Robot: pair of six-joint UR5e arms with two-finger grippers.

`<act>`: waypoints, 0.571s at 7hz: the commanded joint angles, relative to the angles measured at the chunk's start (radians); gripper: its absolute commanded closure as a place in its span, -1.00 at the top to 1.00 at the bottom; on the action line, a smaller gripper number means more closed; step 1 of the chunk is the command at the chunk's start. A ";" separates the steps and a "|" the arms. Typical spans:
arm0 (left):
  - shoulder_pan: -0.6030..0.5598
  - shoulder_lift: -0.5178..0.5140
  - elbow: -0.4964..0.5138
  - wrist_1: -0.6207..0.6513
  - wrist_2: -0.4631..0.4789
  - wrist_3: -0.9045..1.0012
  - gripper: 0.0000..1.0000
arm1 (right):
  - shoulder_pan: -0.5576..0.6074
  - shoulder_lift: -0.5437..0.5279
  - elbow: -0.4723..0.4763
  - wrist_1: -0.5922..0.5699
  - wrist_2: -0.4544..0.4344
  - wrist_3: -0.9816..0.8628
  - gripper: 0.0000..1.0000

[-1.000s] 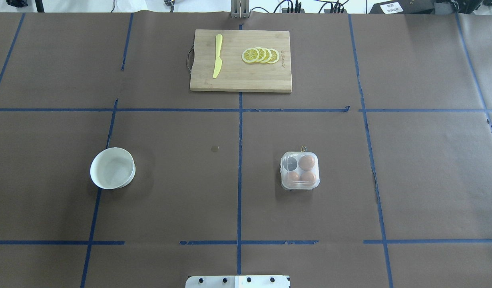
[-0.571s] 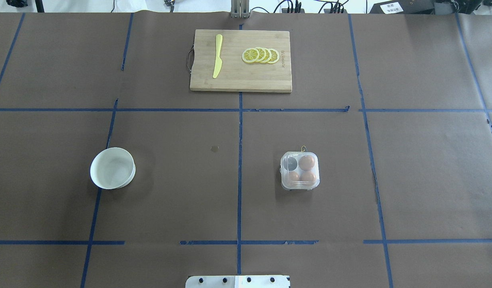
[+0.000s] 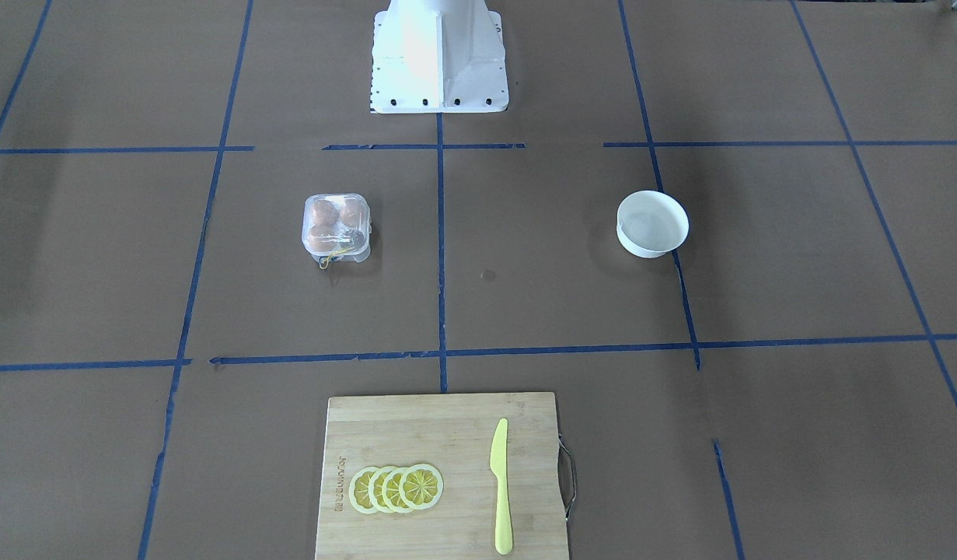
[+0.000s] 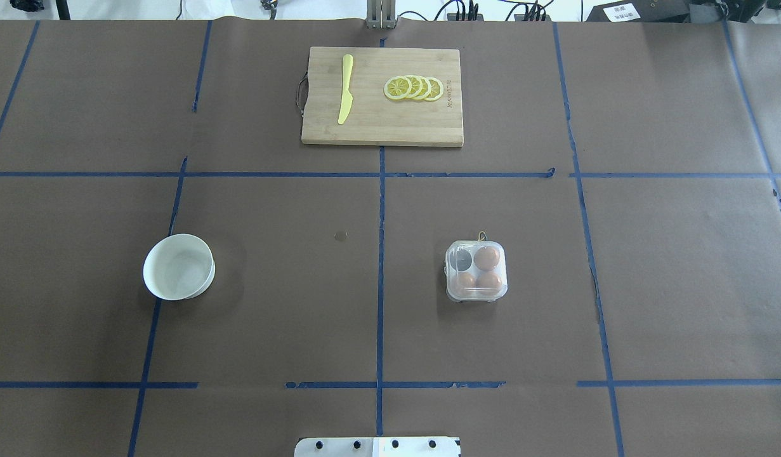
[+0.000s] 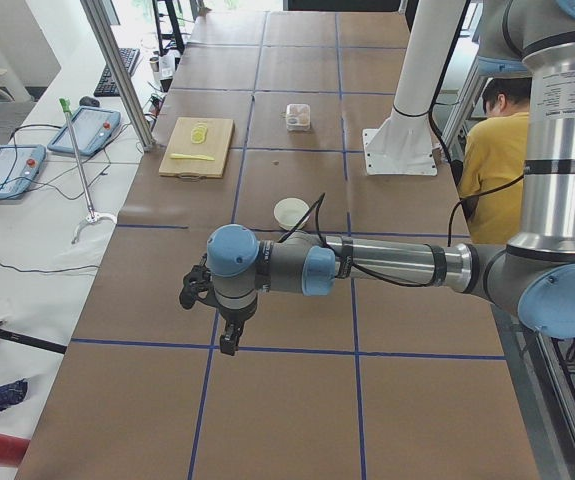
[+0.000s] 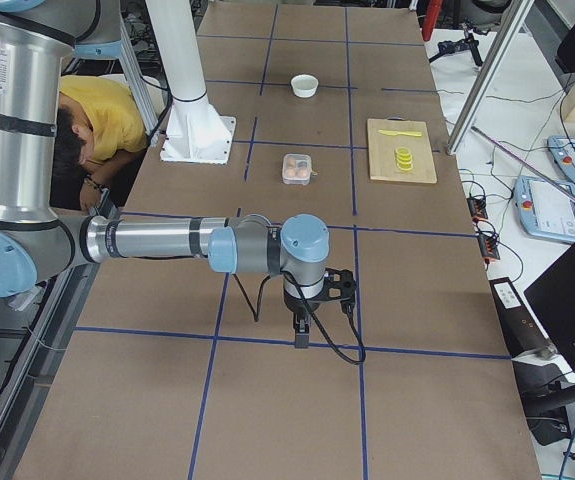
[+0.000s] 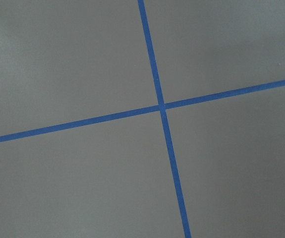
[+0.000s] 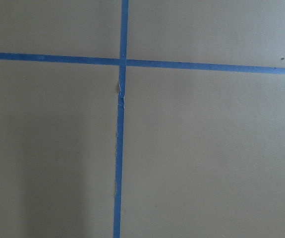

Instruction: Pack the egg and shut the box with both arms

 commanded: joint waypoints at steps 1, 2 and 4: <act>0.000 0.000 0.000 0.000 -0.001 0.000 1.00 | 0.000 0.000 0.000 0.000 0.000 0.000 1.00; 0.000 0.000 0.000 0.000 0.000 0.001 1.00 | 0.000 0.000 0.000 0.000 0.000 0.000 1.00; 0.000 -0.002 0.000 -0.012 0.000 0.000 1.00 | -0.002 0.000 0.000 0.000 0.000 0.000 1.00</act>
